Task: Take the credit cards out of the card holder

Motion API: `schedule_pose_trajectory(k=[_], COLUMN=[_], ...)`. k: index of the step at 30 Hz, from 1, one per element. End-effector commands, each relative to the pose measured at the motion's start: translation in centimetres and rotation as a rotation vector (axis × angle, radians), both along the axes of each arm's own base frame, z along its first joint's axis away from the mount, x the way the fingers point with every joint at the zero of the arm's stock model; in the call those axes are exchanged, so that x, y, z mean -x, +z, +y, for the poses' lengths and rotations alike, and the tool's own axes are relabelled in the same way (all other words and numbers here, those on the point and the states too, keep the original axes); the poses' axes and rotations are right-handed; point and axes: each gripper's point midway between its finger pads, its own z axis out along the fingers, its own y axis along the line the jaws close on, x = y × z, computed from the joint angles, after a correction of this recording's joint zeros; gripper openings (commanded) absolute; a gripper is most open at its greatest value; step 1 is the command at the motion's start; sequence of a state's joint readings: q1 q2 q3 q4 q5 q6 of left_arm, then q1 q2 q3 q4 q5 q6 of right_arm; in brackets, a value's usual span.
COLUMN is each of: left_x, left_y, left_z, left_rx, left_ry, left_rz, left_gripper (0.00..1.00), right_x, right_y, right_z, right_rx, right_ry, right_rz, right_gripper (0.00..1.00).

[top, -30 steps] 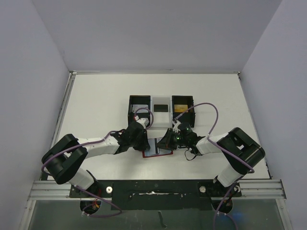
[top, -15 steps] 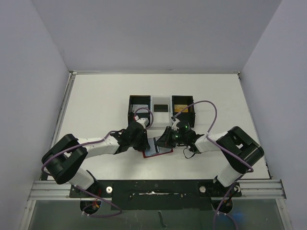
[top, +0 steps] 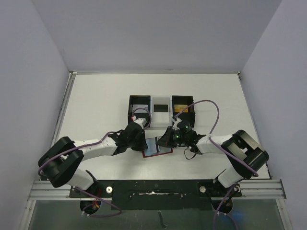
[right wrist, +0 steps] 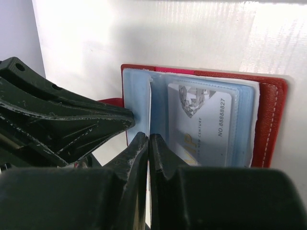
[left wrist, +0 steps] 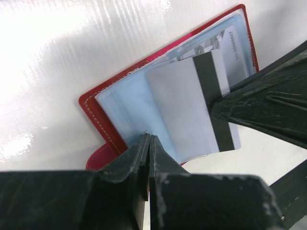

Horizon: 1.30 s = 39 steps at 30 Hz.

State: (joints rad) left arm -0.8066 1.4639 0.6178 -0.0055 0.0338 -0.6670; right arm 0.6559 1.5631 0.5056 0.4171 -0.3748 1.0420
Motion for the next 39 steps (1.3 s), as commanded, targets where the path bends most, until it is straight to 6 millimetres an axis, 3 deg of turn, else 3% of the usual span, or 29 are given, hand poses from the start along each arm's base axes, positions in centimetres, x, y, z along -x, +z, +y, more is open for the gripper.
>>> schedule_pose_trajectory(k=[1,16,32,39], left_x=[-0.7,-1.3,-1.3,-1.0], left_y=[0.9,3.0,2.0,1.6], left_z=[0.4,0.5,0.6,1.1], left_rx=[0.007,0.040,0.039,0.041], left_ry=[0.026,0.053,0.069,0.079], left_rz=[-0.041,-0.087,-0.053,-0.038], left_gripper=[0.00,0.32,0.37,0.37], right_x=[-0.6,-1.2,-1.1,-1.6], right_y=[1.1,2.8,4.9,5.0], right_z=[-0.7,-0.9,-0.6,-1.6], right_rx=[0.016,0.042,0.029,0.089], right_ry=[-0.027,-0.030,-0.002,-0.038], right_rz=[-0.066,-0.106,-0.128,-0.142], right_gripper=[0.00,0.00,0.00,0.00])
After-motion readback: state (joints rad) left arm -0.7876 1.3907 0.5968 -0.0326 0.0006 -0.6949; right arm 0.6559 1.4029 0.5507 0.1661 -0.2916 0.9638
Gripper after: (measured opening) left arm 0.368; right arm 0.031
